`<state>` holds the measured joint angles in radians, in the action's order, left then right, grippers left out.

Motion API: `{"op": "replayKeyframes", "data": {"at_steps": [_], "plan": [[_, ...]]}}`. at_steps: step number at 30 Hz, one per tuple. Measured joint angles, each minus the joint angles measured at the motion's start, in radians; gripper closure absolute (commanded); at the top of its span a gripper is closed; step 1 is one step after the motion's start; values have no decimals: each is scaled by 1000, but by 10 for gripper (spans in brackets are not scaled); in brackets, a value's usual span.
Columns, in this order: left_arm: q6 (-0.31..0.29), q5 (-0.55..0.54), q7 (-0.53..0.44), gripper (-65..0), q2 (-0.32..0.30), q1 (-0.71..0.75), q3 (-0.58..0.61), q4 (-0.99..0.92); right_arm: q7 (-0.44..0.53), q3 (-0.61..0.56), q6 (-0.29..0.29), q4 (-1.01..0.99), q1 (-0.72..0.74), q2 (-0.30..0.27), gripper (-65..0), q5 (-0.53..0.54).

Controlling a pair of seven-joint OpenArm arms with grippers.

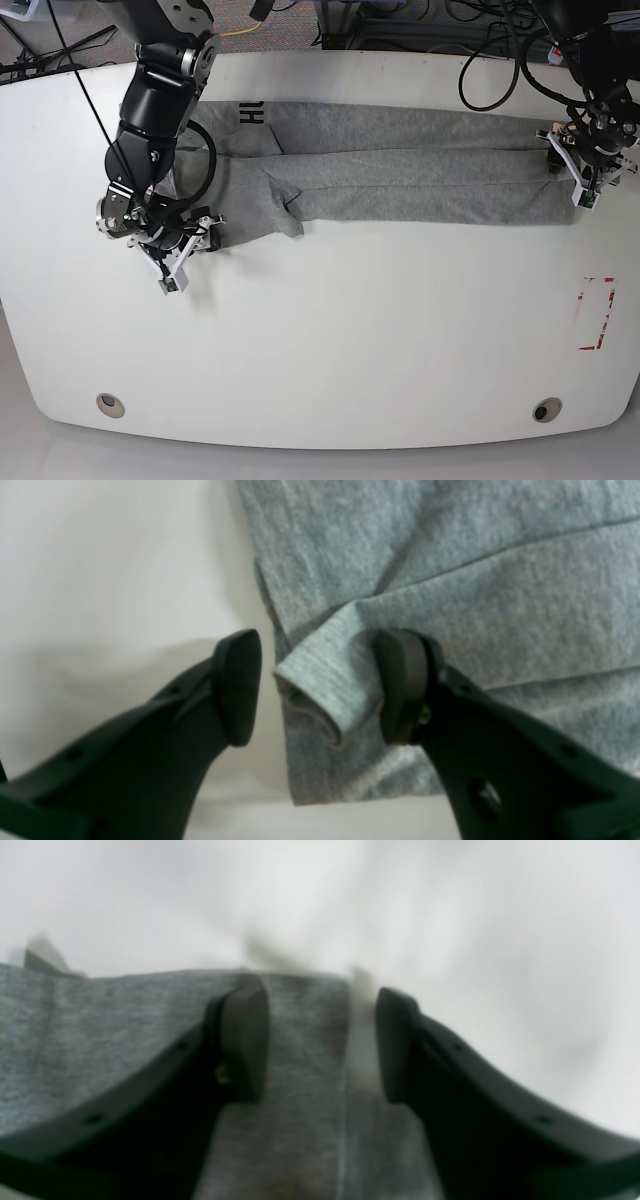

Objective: Fold the T-shirt properly
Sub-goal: 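Release and press the folded edge flat with both grippers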

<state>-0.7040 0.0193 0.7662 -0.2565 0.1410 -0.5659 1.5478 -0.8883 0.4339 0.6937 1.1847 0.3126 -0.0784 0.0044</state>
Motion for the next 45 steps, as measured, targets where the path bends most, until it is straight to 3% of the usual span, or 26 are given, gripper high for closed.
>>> {"op": "replayKeyframes", "data": {"at_steps": [2, 10, 19, 28, 32, 35, 39, 43, 45], "plan": [[0, 0, 0, -331, 0, 0, 0, 0, -4, -1, -2, 18, -12, 11, -5, 0], [0, 3, 0, -331, -2, 0, 3, -1, -41, 1, 3, 241, -84, 39, 0, -5], [0, 3, -3, -331, -2, 0, 4, -3, -211, 2, 6, 615, -253, 42, 0, 0], [0, 4, -3, -331, -2, 0, 4, -4, -220, 2, 6, 669, -359, 39, 0, -1], [0, 4, -3, -331, -2, 0, 5, -4, -216, 2, 6, 669, -391, 39, -60, -2], [0, 3, -3, -331, -2, -2, 4, -2, -216, 1, 6, 669, -404, 39, -198, -4], [0, 1, 4, -333, 2, -3, 3, 31, -216, 6, 6, 727, -433, 38, -428, 2], [1, -112, 4, -338, 1, -8, 2, 75, -220, 19, 5, 808, -443, 63, -472, 8], [1, -167, 4, -338, 1, -8, 2, 85, -222, 18, 6, 809, -444, 72, -472, 79]]}}
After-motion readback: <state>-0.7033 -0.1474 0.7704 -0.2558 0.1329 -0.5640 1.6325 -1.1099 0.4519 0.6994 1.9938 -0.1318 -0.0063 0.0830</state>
